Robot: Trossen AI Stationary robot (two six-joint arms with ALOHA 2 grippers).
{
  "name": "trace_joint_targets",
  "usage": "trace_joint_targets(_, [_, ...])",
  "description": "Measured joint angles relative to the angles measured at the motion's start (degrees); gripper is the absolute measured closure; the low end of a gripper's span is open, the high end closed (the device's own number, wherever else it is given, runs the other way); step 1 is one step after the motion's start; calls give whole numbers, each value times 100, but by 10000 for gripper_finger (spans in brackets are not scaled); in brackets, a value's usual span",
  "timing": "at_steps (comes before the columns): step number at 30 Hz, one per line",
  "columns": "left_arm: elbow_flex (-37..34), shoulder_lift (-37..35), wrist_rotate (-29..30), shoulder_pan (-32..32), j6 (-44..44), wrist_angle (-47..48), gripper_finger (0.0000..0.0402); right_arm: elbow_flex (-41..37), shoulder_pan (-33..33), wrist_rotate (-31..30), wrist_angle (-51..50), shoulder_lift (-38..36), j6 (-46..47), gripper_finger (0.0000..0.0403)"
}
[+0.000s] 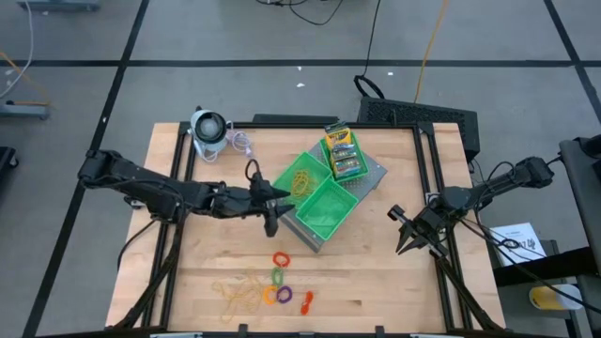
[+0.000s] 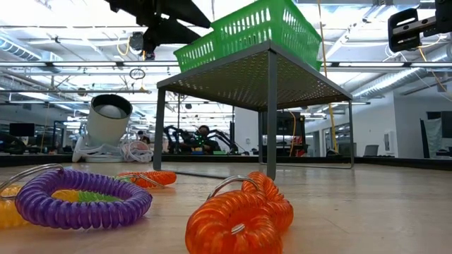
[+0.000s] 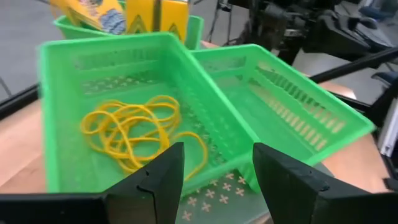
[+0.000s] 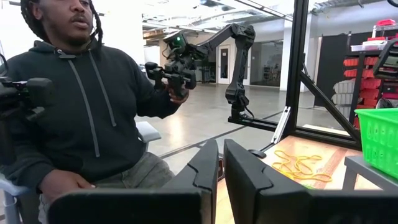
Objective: Pick & Place Office Desk Supplies
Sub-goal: Put the yellow rubber band into the top left green bin on the shelf
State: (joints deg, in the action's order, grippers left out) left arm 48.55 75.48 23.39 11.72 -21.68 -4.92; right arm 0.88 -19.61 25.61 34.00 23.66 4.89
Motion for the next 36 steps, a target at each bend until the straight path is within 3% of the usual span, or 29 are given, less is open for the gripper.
trace_joint_targets(13, [-3, -80, 414, -10, 324, -150, 199, -1, 1, 0, 0, 0, 0, 383])
trace_joint_targets(26, [-6, -979, 618, 305, 928, -32, 199, -1, 0, 0, 0, 0, -1, 383])
trace_joint_targets(31, [1, -1272, -300, 972, 1073, 11, 199, -2, 1, 0, -2, 2, -2, 383])
trace_joint_targets(33, [1, -1273, -686, 1338, 722, 333, 199, 0, 1, 0, 0, 0, 0, 383])
trace_joint_targets(36, [1, -1205, -689, 1968, -55, 1077, 199, -1, 1, 0, 0, 0, 0, 383])
